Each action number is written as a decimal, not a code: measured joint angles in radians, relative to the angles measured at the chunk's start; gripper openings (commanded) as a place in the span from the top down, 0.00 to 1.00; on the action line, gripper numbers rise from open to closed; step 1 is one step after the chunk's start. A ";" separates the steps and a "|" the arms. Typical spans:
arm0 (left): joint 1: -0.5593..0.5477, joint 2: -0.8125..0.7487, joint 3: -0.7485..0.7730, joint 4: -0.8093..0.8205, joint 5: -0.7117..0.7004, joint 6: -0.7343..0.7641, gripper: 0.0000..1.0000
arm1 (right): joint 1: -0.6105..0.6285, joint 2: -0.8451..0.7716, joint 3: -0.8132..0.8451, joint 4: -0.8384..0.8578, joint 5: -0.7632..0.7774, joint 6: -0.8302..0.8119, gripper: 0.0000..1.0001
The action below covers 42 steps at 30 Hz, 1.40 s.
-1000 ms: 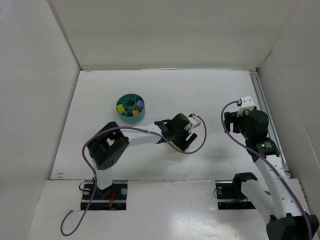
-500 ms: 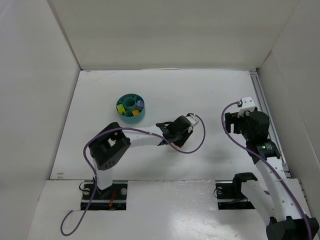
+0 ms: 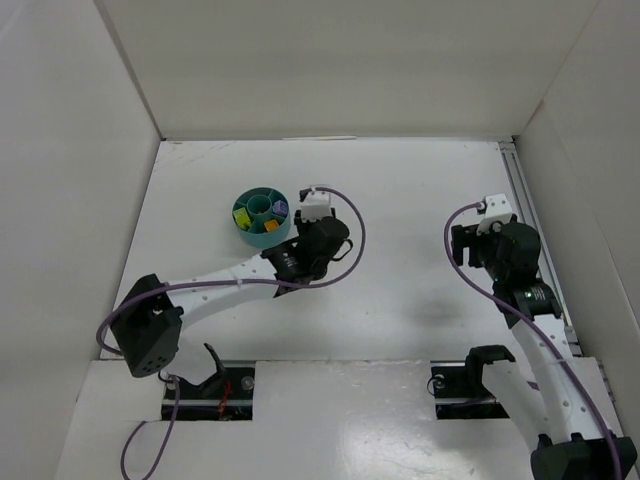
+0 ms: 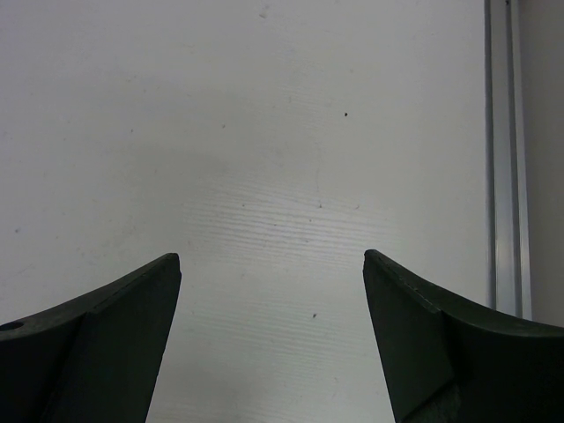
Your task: Sort the legos into containers by color
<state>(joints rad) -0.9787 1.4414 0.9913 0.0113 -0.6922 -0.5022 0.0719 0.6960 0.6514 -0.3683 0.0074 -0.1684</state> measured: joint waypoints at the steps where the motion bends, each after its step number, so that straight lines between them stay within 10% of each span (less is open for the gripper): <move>1: 0.016 -0.005 -0.010 0.000 -0.054 -0.028 0.74 | 0.000 0.002 0.000 0.000 0.000 -0.001 0.11; 15: 0.302 -0.085 -0.243 0.287 -0.303 -0.112 0.71 | -0.001 0.061 -0.001 0.001 -0.024 -0.017 0.11; 42: 0.314 -0.055 -0.494 0.846 -0.304 0.079 0.71 | -0.001 0.083 0.000 0.003 -0.040 -0.038 0.11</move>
<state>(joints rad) -0.6643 1.3865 0.4969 0.8570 -0.9958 -0.4236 0.0711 0.7788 0.6510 -0.3656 -0.0326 -0.2066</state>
